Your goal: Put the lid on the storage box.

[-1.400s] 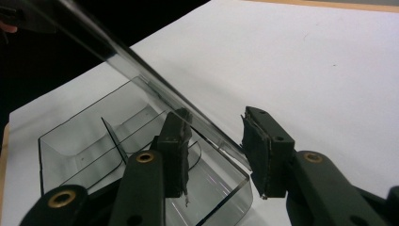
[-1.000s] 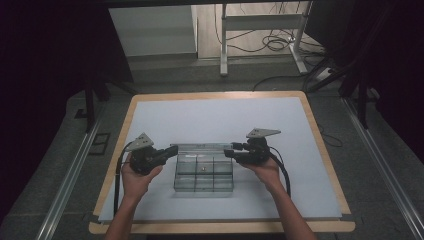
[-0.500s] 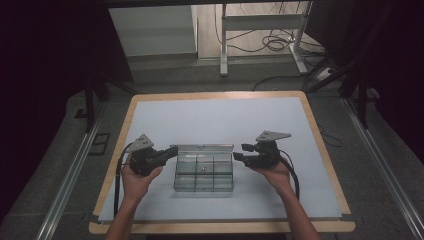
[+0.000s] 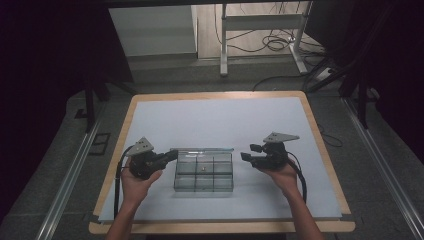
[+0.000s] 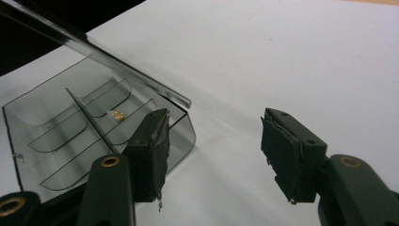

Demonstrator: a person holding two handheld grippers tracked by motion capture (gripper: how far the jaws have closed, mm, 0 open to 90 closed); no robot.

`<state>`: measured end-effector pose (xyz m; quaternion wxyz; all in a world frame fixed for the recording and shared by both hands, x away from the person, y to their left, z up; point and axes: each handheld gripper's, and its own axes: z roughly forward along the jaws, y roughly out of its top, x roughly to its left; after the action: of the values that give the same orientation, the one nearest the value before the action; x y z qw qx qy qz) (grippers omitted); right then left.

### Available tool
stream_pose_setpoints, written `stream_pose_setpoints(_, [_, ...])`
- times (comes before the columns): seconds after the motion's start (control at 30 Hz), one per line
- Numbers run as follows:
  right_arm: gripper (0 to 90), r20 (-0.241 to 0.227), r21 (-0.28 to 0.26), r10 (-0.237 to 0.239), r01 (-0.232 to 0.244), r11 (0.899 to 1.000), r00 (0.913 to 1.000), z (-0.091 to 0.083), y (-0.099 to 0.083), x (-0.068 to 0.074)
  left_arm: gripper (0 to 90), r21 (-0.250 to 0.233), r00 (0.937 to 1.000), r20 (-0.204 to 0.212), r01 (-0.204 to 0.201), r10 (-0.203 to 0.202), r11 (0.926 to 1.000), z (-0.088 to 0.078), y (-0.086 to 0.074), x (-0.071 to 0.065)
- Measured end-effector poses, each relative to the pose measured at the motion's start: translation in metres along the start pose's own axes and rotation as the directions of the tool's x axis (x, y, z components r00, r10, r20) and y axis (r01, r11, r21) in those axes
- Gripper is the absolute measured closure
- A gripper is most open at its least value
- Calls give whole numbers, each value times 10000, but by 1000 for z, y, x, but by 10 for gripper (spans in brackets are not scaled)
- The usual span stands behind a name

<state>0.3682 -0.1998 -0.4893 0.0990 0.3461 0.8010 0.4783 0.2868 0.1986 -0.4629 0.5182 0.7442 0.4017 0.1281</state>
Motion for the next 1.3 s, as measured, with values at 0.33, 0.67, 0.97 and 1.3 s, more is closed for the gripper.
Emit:
stream_pose_setpoints(0.33, [411, 162, -19, 96, -96, 10000, 9998, -2, -4, -5, 899, 205, 9999, 111, -11, 8, 9998, -3, -12, -6])
stream_pose_setpoints(0.67, [403, 204, -77, 115, -113, 9999, 9997, -5, -4, -5, 900, 342, 9989, 457, 123, -138, 9993, -8, -24, -9])
stream_pose_setpoints(0.97, [400, 437, 63, 244, -247, 9997, 9987, -3, -9, -7, 900, 642, 9985, 514, 142, -175, 9978, -11, -34, -12])
stream_pose_setpoints(1.3, [390, 606, 118, 147, -154, 9998, 9981, -1, -12, -3, 900, 966, 9983, 494, 247, -296, 9950, -9, -47, -11])
